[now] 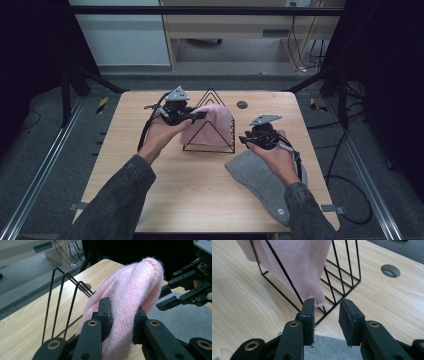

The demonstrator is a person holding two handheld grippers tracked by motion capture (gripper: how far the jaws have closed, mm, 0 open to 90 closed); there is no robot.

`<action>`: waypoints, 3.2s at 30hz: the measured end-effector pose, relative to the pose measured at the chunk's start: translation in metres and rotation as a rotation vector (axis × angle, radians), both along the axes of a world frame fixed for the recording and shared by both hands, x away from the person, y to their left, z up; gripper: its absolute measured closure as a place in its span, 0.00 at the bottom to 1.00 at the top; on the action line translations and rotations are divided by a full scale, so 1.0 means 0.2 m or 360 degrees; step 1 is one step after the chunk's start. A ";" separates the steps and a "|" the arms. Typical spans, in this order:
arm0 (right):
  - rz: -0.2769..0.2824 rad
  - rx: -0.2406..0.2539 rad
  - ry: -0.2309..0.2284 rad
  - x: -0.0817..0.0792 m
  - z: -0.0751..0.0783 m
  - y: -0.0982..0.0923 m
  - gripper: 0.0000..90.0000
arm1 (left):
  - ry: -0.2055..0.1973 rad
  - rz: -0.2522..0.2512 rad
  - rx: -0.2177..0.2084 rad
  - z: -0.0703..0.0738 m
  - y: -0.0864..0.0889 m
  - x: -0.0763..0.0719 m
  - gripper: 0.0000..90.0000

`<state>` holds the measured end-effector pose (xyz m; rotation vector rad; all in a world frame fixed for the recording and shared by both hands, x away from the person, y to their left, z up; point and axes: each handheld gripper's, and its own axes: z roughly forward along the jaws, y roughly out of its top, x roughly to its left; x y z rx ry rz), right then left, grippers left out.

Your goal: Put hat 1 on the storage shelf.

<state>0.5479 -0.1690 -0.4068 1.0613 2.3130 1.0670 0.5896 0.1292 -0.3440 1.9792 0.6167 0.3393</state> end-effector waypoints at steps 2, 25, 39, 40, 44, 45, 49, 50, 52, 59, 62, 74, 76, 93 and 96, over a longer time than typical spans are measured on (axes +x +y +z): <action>-0.0013 0.0000 0.0007 0.00 -0.01 -0.01 0.72 | 0.0018 -0.0001 -0.0001 -0.01 0.01 0.00 0.82; -0.0186 -0.0023 0.0074 -0.12 -0.10 -0.27 0.70 | 0.0053 0.0036 -0.0002 -0.07 0.11 -0.07 0.54; -0.0493 0.0016 0.0157 -0.20 -0.16 -0.51 0.49 | 0.0003 0.0177 0.0174 -0.21 0.25 -0.32 0.19; -0.0522 0.0026 0.0166 -0.20 -0.16 -0.53 0.47 | 0.0017 0.0161 0.0213 -0.23 0.25 -0.33 0.18; -0.0663 0.0003 0.0229 -0.16 -0.16 -0.62 0.38 | 0.0076 0.0119 0.0217 -0.32 0.26 -0.40 0.13; -0.0674 -0.0002 0.0244 -0.15 -0.17 -0.63 0.36 | 0.0062 0.0114 0.0254 -0.33 0.26 -0.41 0.11; -0.0726 -0.0035 0.0341 -0.12 -0.22 -0.66 0.31 | 0.0081 0.0106 0.0297 -0.39 0.31 -0.45 0.09; -0.0738 -0.0036 0.0368 -0.11 -0.25 -0.67 0.29 | 0.0096 0.0126 0.0288 -0.40 0.34 -0.46 0.09; -0.0741 -0.0039 0.0390 -0.10 -0.27 -0.68 0.25 | 0.0089 0.0172 0.0309 -0.43 0.38 -0.47 0.09; -0.0695 -0.0005 0.0406 -0.08 -0.31 -0.73 0.37 | 0.0193 0.0321 0.0320 -0.53 0.57 -0.59 0.10; -0.0667 -0.0010 0.0401 -0.08 -0.32 -0.74 0.40 | 0.0188 0.0383 0.0374 -0.55 0.64 -0.64 0.10; -0.0642 -0.0037 0.0422 -0.04 -0.36 -0.72 0.48 | 0.0210 0.0544 0.0450 -0.56 0.75 -0.67 0.10; -0.0641 -0.0047 0.0431 -0.04 -0.37 -0.72 0.48 | 0.0214 0.0535 0.0464 -0.57 0.74 -0.67 0.10; -0.0608 -0.0121 0.0409 -0.08 -0.39 -0.68 0.55 | 0.0213 0.0557 0.0450 -0.57 0.76 -0.66 0.11; -0.0597 -0.0146 0.0410 -0.08 -0.38 -0.67 0.61 | 0.0224 0.0565 0.0454 -0.57 0.76 -0.66 0.11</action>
